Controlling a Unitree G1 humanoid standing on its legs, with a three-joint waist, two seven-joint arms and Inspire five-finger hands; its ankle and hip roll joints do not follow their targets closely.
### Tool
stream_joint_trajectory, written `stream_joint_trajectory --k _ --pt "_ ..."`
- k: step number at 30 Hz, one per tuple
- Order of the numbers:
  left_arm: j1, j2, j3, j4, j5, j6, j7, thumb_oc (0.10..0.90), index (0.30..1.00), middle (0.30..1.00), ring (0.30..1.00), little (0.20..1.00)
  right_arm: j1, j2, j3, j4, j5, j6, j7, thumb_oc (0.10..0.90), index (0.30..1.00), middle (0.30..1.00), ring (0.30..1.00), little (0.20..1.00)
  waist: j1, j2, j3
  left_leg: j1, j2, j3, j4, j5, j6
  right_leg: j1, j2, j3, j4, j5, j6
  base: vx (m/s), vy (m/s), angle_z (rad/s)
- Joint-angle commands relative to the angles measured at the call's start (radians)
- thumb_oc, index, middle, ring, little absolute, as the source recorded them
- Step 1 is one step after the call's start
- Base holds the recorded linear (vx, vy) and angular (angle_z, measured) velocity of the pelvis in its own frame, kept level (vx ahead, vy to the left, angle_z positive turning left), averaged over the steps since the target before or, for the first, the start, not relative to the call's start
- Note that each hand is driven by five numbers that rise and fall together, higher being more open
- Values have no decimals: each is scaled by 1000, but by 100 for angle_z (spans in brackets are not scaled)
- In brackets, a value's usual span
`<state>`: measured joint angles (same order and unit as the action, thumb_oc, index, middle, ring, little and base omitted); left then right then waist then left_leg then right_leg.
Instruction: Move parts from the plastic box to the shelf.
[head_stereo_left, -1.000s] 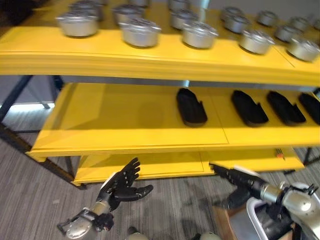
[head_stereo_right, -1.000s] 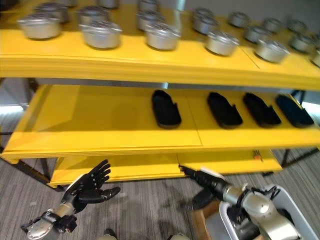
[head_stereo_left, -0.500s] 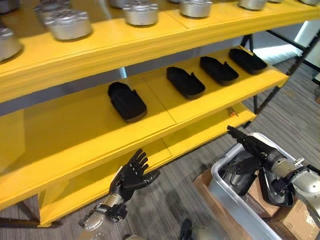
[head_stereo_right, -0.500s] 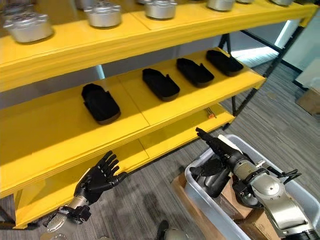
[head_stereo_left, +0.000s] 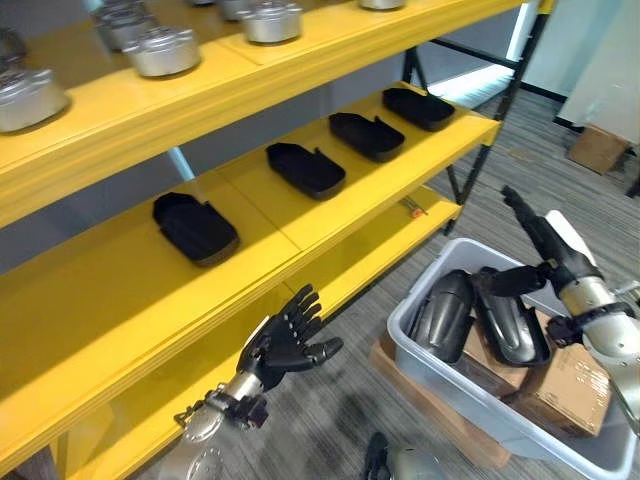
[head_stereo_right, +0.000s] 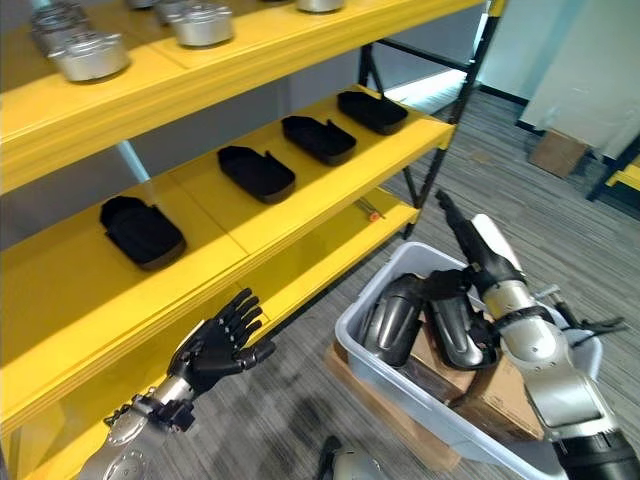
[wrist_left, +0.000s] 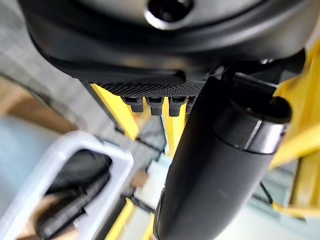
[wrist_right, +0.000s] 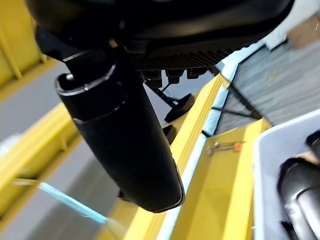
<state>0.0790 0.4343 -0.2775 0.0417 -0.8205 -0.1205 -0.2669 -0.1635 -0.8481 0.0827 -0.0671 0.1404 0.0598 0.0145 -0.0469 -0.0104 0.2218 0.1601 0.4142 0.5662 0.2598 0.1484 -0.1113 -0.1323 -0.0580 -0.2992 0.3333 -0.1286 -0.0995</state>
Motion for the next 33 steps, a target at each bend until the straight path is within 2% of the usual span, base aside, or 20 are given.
stream_joint_trajectory --k 1,2,3,5,6,7,8,11,15,17,19,21,25,28,31,32,33 --pt "-75 -6 56 -180 35 -106 0 900 1000 1000 1000 1000 -74 39 -28 -16 10 -127 -9 900 1000 1000 1000 1000 30 -31 -64 -117 -70 -161 -57 -89 -56 197 -73 -20 -209 27 150 -3 -138 -105" --pt "-78 -5 57 -184 45 -103 1 900 1000 1000 1000 1000 -72 44 -28 -18 9 -129 -7 900 1000 1000 1000 1000 32 -31 -66 -125 -85 -160 -60 -91 -36 187 -74 -20 -215 45 146 9 -119 -88" --pt "-84 -2 59 -192 56 -89 7 900 1000 1000 1000 1000 -61 62 -27 -22 -3 -135 -10 900 1000 1000 1000 1000 35 -30 -73 -128 -136 -194 -61 -140 -16 181 -74 0 -223 54 151 0 -78 -68" --pt "-88 0 59 -197 38 -60 -7 900 1000 1000 1000 1000 -51 77 -27 -26 -19 -138 -9 900 1000 1000 1000 1000 35 -27 -76 -128 -169 -209 -63 -169 -3 180 -72 13 -231 59 154 81 -90 -88" --pt "-89 4 61 -200 7 -8 -57 900 1000 1000 1000 1000 -27 105 -24 -37 -33 -138 12 900 1000 1000 1000 1000 28 -20 -84 -115 -208 -204 -78 -209 16 183 -68 24 -248 64 156 146 -128 -86" --pt "-83 10 48 -201 37 31 -124 900 1000 1000 1000 1000 -12 139 -3 -41 153 -140 151 900 1000 1000 1000 1000 23 -11 -93 -94 -234 -206 -129 -205 24 187 -55 36 -276 75 162 149 -124 -45" --pt "-83 14 41 -195 51 30 -145 900 1000 1000 1000 1000 -5 157 6 -48 228 -148 209 900 1000 1000 1000 1000 22 -9 -95 -90 -240 -212 -151 -196 23 188 -50 40 -284 79 165 105 -94 -34" --pt "-93 28 -4 -187 80 22 -207 900 1000 1000 1000 1000 4 213 44 -37 255 -176 277 900 1000 1000 1000 1000 32 0 -110 -91 -254 -243 -271 -129 13 207 -31 45 -326 88 177 98 -74 -36" --pt "-75 36 -4 -197 67 26 -192 900 1000 1000 1000 1000 33 221 45 -40 266 -185 281 900 1000 1000 1000 1000 41 1 -109 -111 -251 -256 -307 -89 7 229 -23 48 -343 84 178 93 -20 0" --pt "-48 39 11 -205 68 18 -189 900 1000 1000 1000 1000 48 229 40 -49 314 -177 325 900 1000 1000 1000 1000 50 -1 -106 -130 -244 -269 -314 -71 2 243 -20 52 -350 77 174 90 20 -2" --pt "-10 46 30 -190 58 -11 -220 900 1000 1000 1000 1000 63 252 47 -68 470 -179 451 900 1000 1000 1000 1000 64 -3 -99 -160 -223 -281 -317 -38 -11 263 -12 57 -358 72 166 161 58 -11" --pt "7 42 33 -184 49 -23 -225 900 1000 1000 1000 1000 68 271 46 -82 496 -164 478 900 1000 1000 1000 1000 73 -4 -95 -178 -208 -278 -316 -19 -16 278 -7 54 -358 64 160 170 78 -34" --pt "27 44 40 -190 37 -21 -226 900 1000 1000 1000 1000 74 286 58 -88 476 -154 476 900 1000 1000 1000 1000 82 -6 -90 -191 -199 -268 -297 -15 -13 285 -1 39 -343 51 152 92 70 -22" --pt "25 50 23 -186 10 -10 -279 900 1000 1000 1000 1000 67 294 91 -64 474 -162 514 900 1000 1000 1000 1000 87 -14 -93 -183 -214 -254 -269 -44 2 283 1 20 -318 36 148 163 153 -29" --pt "31 63 14 -184 45 -12 -238 900 1000 1000 1000 1000 56 287 111 -76 437 -163 495 900 1000 1000 1000 1000 94 -26 -102 -157 -271 -283 -220 -117 37 277 -6 22 -293 30 149 225 185 -25" --pt "32 65 15 -181 48 -15 -236 900 1000 1000 1000 1000 55 286 110 -78 424 -167 487 900 1000 1000 1000 1000 95 -27 -105 -153 -278 -285 -216 -126 41 275 -6 23 -288 27 149 194 176 -6" --pt "36 69 23 -178 49 -16 -239 900 1000 1000 1000 1000 55 280 107 -82 369 -187 466 900 1000 1000 1000 1000 96 -29 -109 -148 -293 -286 -203 -146 50 270 -5 21 -274 21 149 120 116 -1"
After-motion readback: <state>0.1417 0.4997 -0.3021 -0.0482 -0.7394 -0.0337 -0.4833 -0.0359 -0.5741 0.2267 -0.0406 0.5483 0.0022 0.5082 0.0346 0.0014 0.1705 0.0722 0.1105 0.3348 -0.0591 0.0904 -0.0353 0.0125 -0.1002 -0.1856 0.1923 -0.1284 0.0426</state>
